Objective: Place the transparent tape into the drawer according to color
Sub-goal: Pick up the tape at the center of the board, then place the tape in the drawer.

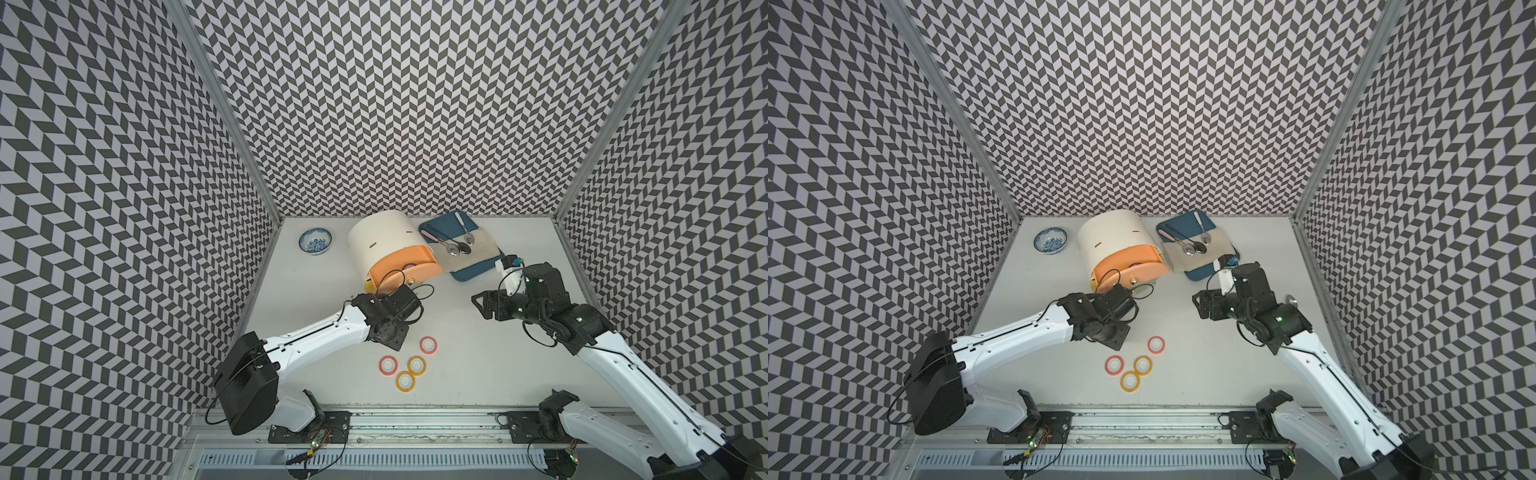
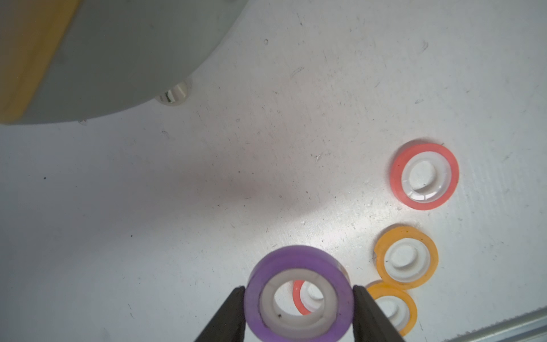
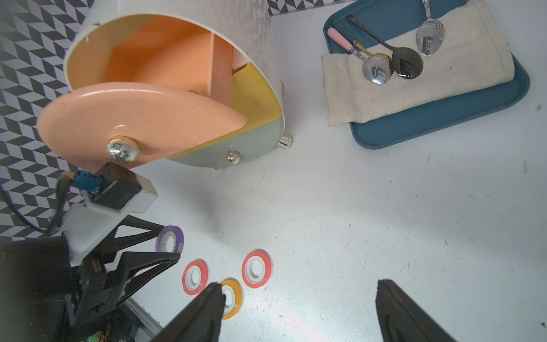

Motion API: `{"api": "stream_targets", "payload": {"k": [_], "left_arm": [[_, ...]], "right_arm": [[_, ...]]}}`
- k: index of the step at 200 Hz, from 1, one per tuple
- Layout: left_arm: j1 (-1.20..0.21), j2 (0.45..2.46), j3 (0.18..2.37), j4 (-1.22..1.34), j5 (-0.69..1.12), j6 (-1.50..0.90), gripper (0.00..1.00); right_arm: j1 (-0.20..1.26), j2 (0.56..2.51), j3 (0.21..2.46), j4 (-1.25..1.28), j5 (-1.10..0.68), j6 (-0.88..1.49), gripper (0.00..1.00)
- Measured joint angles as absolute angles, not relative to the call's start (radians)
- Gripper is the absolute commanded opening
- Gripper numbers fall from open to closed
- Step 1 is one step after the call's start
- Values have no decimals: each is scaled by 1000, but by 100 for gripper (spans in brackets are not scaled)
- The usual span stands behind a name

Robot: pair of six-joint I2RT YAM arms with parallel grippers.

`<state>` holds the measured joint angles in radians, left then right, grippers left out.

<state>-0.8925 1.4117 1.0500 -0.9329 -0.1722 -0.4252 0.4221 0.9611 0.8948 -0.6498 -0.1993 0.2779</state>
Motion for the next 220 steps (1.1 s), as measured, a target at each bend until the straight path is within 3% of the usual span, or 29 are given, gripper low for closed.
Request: {"api": "stream_targets", "payload": {"k": [144,220], "left_arm": [[-984,1313,1377,-1155,-252,-514,18],[-978,1425,1704,-1193,-383,-449,19]], "right_arm": [[422,962,900,-650,-226,278,84],[422,962,900,-650,-226,278,84]]}}
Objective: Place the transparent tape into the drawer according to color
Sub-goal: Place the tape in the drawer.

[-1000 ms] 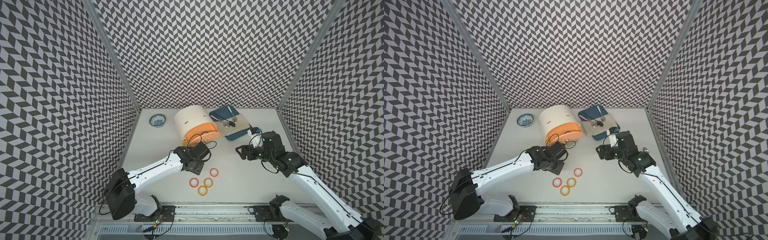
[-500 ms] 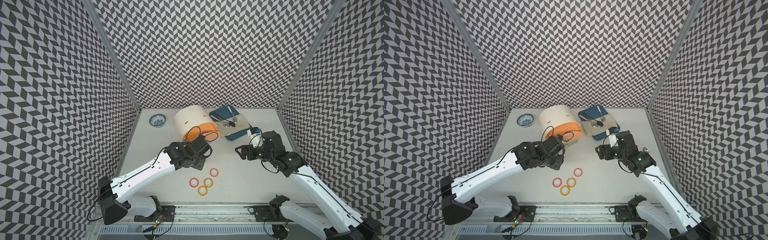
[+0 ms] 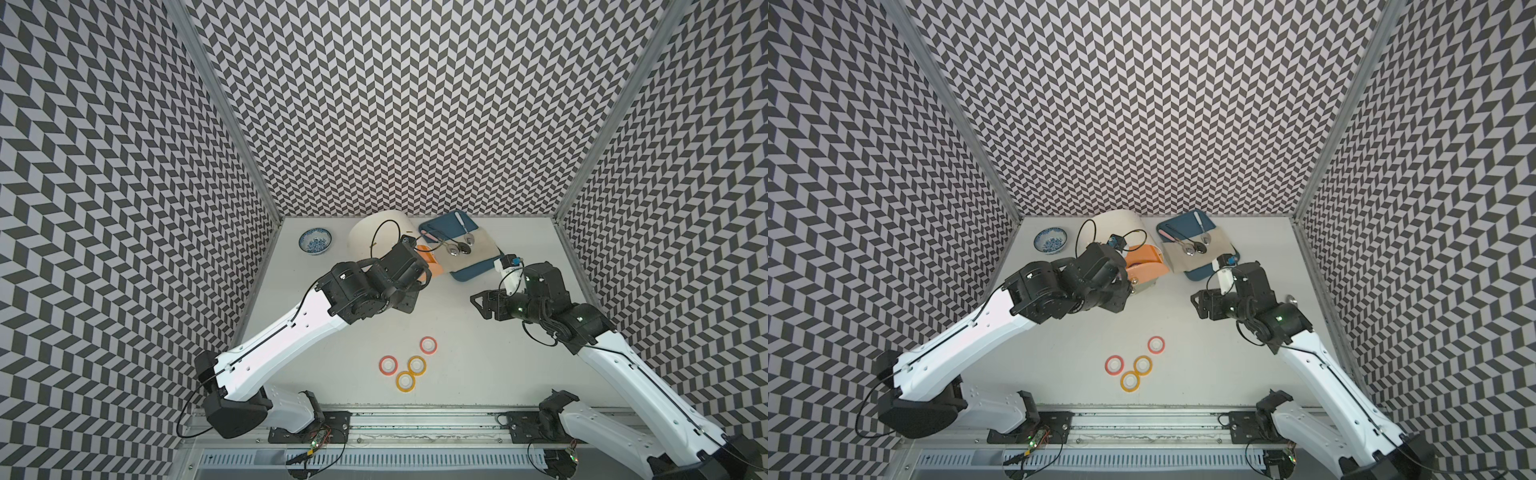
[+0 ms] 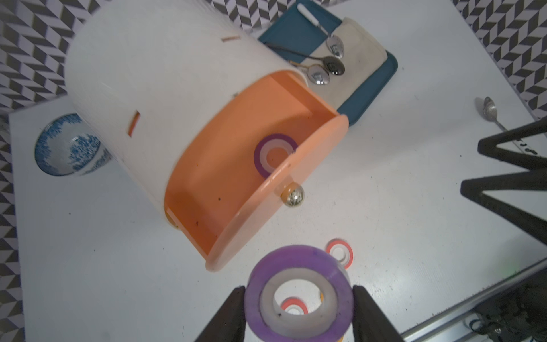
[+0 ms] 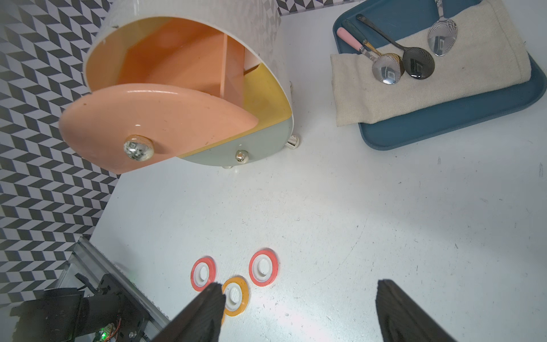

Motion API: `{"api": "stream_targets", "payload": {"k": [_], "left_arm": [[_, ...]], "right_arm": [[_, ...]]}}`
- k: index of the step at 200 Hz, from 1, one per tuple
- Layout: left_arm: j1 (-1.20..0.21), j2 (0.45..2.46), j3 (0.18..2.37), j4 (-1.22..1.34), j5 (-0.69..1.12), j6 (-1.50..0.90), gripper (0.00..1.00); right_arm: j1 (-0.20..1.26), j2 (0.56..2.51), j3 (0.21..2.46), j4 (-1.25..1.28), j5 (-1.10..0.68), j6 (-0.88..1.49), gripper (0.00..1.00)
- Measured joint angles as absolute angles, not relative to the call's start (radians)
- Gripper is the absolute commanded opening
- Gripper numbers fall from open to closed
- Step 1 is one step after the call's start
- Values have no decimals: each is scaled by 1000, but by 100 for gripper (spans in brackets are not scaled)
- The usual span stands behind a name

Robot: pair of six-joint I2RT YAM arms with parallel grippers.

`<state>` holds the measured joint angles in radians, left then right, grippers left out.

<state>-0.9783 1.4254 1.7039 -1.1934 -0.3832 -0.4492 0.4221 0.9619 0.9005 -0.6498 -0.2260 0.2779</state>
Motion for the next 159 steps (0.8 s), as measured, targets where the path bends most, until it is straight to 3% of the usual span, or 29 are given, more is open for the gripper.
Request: {"api": "stream_targets", "payload": {"k": [64,124,145,159], "left_arm": [[-833,1512,1759,-1085,-429,-313,19],[-785,1512,1651,-948,-419,-266,19],[-785,1512,1600,-915,-413,-265,25],[-783,1512,1567,-893,-412,-265,38]], "right_arm": [[422,962,900,-650,-226,278,84],[422,964,900,-649,-225,278,84],[422,967,900,-649,-224,278,84],[422,970,900,-649,-224,278,84]]}}
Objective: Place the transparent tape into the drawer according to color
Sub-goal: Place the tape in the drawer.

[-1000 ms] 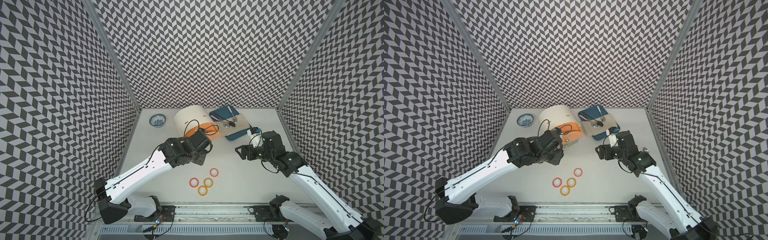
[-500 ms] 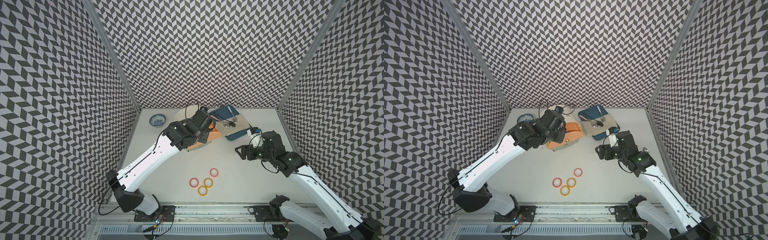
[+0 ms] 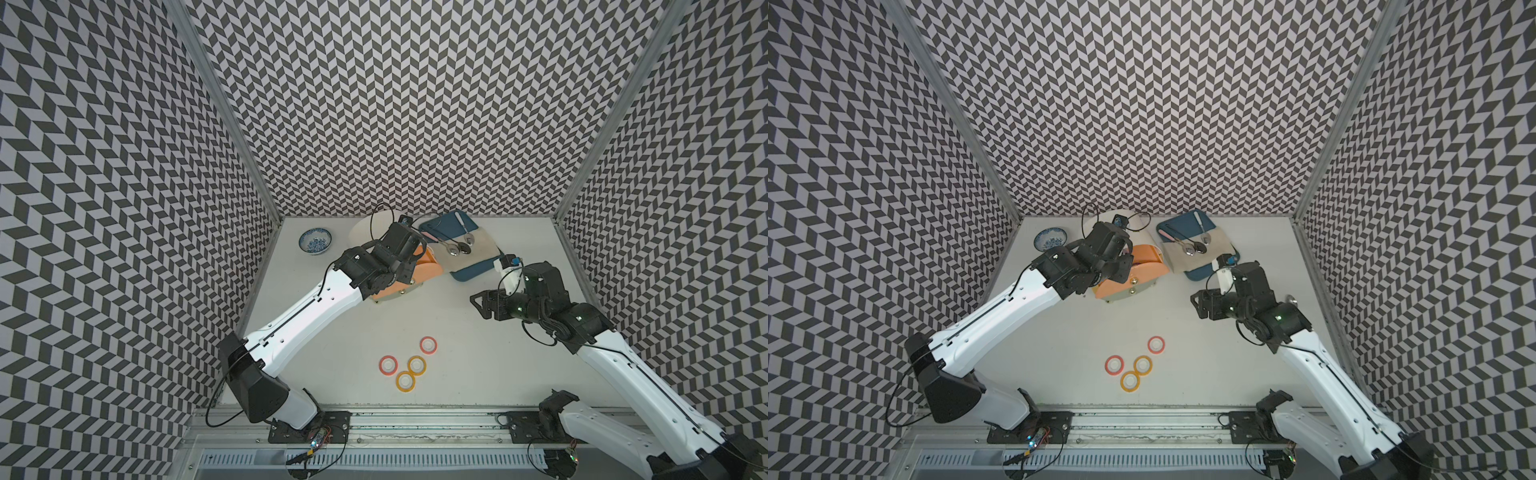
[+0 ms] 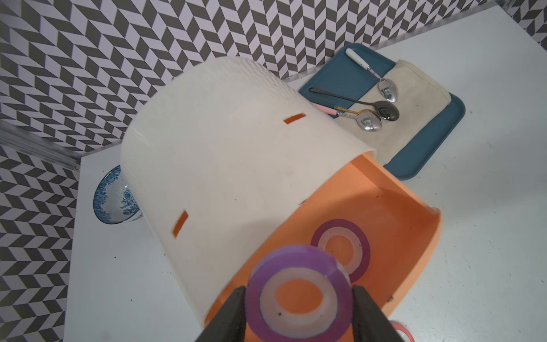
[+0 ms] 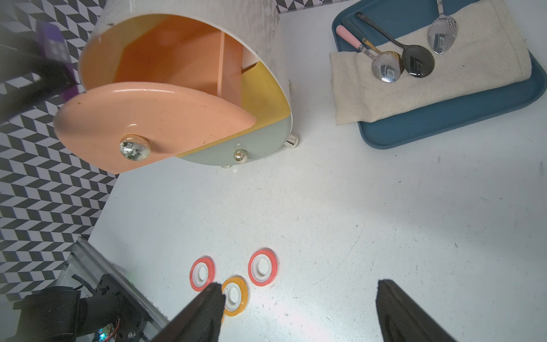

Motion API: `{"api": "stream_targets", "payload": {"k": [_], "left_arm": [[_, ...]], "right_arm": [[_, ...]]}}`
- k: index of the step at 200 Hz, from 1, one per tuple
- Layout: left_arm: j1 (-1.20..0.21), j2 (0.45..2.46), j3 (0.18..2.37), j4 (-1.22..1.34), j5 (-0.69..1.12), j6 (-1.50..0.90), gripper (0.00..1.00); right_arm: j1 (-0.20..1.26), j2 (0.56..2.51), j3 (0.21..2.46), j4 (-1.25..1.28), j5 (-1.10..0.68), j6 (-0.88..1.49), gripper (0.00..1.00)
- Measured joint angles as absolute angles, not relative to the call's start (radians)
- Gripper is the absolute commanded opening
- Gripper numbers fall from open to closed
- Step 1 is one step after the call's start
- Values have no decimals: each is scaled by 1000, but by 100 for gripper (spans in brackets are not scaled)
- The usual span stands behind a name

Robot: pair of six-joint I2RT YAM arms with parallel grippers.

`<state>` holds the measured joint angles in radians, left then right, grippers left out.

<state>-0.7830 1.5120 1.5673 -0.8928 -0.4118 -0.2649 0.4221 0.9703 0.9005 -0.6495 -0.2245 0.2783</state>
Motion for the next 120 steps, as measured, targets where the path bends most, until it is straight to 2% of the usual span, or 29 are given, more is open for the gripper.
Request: {"api": "stream_targets", "payload": {"k": [20,38,57,67,120], "left_arm": [[-778,1512,1546,-867,-412,-265,41],[-772,1512,1541,-857,-411,-263,57],[-772,1511,1538,-847,-413,-261,78],[-772,1508,1538,-841,-415,-254,85],[-772,1471,1541,-831,-413,-255,98]], "right_arm": [[422,971,900,-649,-224,278,84],[422,972,900,-649,-224,278,84],[422,976,900,-649,-224,279,85],[422,978,900,-649,-225,279,85],[422,995,900,-645,-250,277,85]]}}
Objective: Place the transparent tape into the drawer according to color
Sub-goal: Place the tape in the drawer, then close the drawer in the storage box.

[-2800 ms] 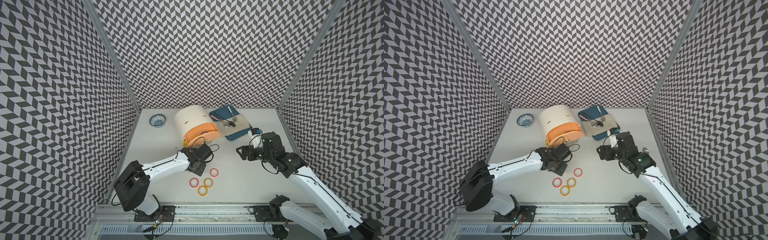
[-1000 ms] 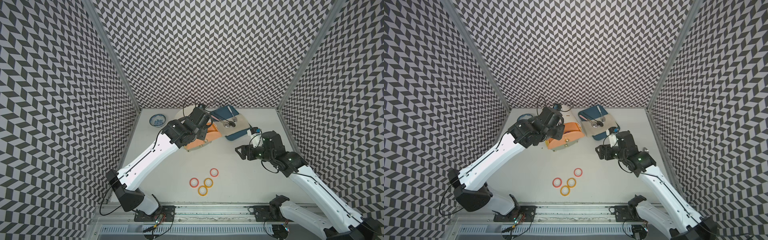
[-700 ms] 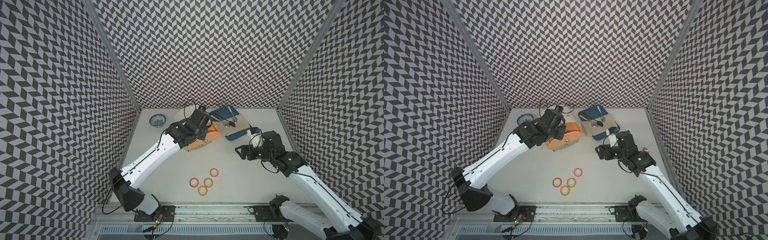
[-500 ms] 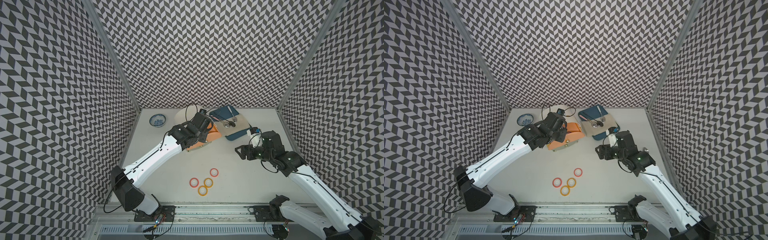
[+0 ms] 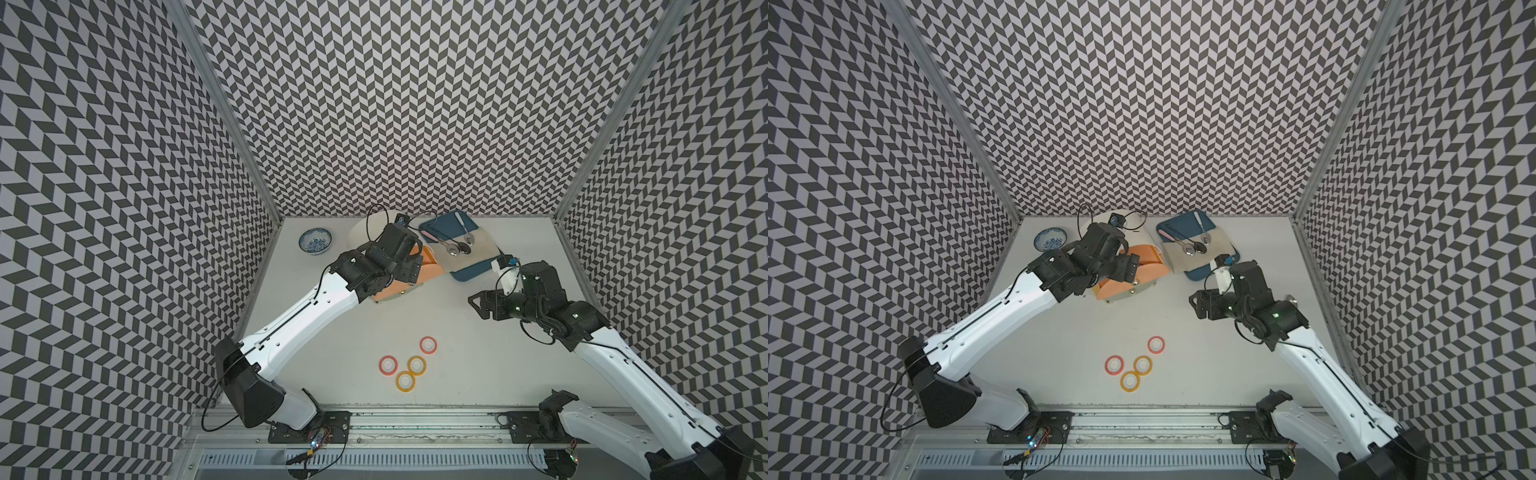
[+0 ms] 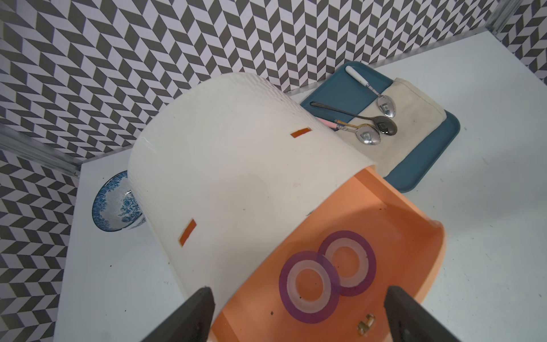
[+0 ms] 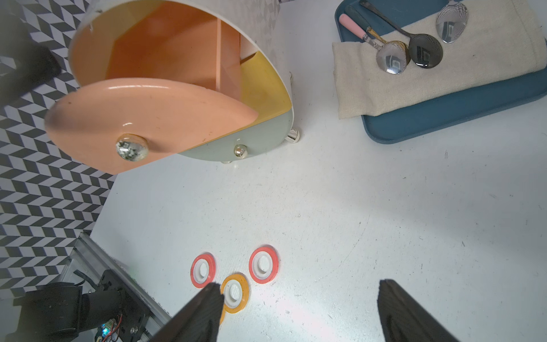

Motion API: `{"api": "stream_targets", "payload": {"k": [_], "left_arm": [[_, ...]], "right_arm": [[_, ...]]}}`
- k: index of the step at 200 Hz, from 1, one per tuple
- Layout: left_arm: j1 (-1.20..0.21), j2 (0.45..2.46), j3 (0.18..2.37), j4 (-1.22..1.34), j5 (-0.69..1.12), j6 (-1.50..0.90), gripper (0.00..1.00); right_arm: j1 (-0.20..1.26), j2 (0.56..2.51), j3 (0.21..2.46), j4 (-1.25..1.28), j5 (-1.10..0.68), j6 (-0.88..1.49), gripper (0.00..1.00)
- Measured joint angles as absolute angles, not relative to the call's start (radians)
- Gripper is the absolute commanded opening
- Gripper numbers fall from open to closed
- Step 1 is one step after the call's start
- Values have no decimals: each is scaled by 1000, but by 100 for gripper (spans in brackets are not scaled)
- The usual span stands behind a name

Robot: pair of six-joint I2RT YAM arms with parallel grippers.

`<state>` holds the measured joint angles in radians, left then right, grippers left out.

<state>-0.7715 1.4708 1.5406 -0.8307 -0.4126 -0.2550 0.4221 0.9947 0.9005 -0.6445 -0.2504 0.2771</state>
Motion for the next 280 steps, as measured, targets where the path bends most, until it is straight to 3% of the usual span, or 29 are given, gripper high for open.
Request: {"api": "stream_targets", "payload": {"k": [52,97,129,157,280], "left_arm": [[-729,1386,1541,-807,-387,-263,100],[-500,1298,1475,-672,-217,-286,100],[-406,1352,1428,-604,-86,-308,96],[-370,1414,1409,-580,-8,-312,92],[-313,1480,1400,-563,78,-302,84]], "right_arm": [[434,1022,900,-582,-330,273,84],[564,1088,947,-487,-329,262,83],[657,1166,1009,-406,-294,249,74],[718,1243,1066,-335,-249,237,63],[823,1412,1126,-144,-115,255,54]]}}
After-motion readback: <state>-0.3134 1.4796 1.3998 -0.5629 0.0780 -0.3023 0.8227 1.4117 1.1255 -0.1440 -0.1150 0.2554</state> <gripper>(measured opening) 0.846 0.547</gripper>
